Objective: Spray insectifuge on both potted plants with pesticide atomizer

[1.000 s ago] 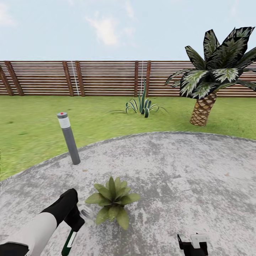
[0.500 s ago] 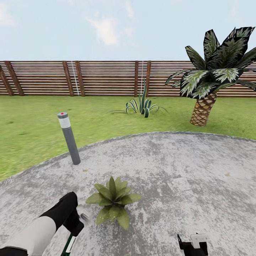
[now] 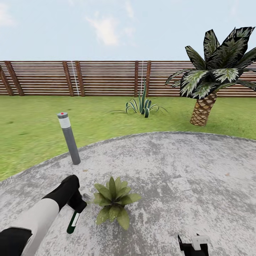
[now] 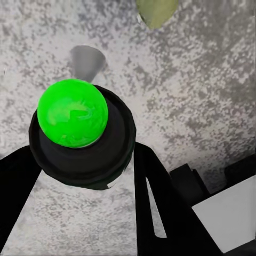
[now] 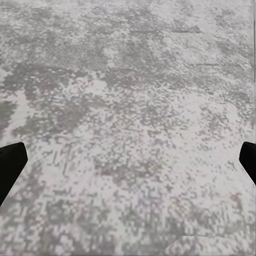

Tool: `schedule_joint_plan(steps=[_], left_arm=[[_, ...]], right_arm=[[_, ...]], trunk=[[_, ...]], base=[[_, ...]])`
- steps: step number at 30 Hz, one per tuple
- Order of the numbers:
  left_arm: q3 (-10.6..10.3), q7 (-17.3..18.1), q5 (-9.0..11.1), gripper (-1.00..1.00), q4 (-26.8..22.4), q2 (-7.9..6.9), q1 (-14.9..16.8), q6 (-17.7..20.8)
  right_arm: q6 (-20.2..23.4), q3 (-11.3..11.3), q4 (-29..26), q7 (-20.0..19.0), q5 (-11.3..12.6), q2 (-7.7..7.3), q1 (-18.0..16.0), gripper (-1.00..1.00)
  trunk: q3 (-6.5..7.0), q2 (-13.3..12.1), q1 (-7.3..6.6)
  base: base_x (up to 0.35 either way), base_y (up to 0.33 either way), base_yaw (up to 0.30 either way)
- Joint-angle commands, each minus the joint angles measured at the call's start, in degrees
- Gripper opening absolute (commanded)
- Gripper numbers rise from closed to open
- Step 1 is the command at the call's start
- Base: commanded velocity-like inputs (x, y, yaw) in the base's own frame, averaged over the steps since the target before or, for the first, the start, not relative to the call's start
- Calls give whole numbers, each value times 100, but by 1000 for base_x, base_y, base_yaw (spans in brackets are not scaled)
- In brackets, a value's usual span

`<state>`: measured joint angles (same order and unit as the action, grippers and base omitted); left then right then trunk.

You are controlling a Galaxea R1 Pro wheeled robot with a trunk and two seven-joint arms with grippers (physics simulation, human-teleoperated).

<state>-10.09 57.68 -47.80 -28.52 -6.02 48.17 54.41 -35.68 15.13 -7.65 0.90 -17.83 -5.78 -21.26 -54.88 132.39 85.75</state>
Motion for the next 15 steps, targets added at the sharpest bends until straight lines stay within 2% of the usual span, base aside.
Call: schedule_joint_plan(steps=[1,5,9,15], left_arm=[[-27,58,-43,-100,-6,-4,28,23],[-56,59,-37,-100,46,-9,29,19],[-68,59,-37,-100,102,-49,-19,12],[-66,58,-58,-100,486,-104,-85,-53]], right_arm=[[-39,43,3,12,-61,0,4,100],[-69,42,10,13,-66,33,18,100],[-140,43,374,23,-66,188,28,100],[-496,43,488,17,-71,211,81,100]], trunk=[[-6,2,-1],[-6,2,-1],[-6,2,-1],[-6,2,-1]], base=[[0,0,0],[0,0,0],[0,0,0],[0,0,0]])
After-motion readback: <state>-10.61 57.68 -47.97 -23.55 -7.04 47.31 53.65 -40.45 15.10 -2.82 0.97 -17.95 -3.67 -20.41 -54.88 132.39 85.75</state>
